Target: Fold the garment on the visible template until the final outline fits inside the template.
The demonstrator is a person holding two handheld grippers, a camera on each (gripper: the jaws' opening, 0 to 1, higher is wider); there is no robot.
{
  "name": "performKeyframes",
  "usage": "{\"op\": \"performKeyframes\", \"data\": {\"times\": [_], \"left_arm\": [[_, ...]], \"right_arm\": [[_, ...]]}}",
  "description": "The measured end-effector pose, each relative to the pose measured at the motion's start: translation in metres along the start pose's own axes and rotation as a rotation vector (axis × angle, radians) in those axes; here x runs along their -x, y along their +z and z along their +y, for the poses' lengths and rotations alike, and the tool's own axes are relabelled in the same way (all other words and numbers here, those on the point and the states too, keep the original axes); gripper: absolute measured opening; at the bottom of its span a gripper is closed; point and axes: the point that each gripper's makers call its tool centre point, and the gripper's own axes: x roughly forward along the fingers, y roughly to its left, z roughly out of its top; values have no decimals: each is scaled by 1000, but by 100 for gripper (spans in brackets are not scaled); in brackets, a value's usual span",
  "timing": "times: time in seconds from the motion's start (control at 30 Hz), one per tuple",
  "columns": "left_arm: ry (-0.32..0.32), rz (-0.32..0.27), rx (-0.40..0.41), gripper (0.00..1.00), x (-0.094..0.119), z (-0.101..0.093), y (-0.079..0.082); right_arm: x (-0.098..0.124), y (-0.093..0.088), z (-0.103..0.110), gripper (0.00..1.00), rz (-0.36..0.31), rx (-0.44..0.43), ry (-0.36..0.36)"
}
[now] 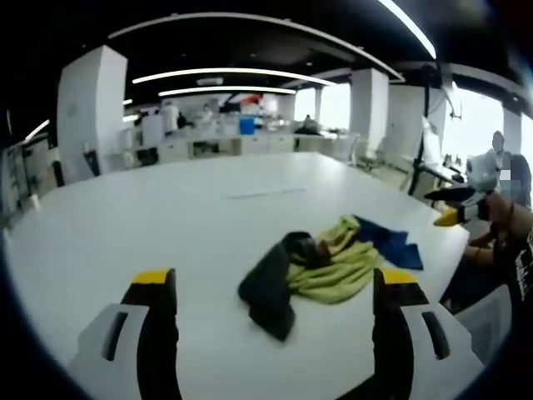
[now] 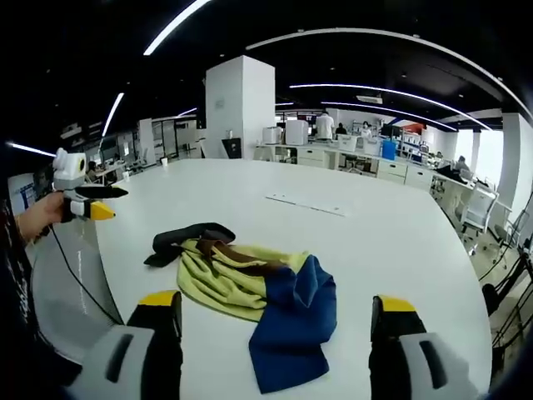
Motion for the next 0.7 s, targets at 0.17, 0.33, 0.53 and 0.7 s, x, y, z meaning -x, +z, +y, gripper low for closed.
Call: {"op": "performKeyframes", "data": {"times": [0.17, 0.33, 0.53, 0.7], "left_arm": [[7, -6, 2, 92, 2, 1, 1], [10, -2, 1, 91, 4, 2, 5], [7, -3, -7, 91, 8, 1, 11], [-8, -22, 4, 89, 14, -1, 16]], "right_arm": [[3, 12, 2, 87, -52, -32, 10], [6, 18, 3, 87, -62, -36, 8], [7, 11, 11, 87, -22, -34, 11], [11, 11, 19, 87, -18, -31, -3]]}}
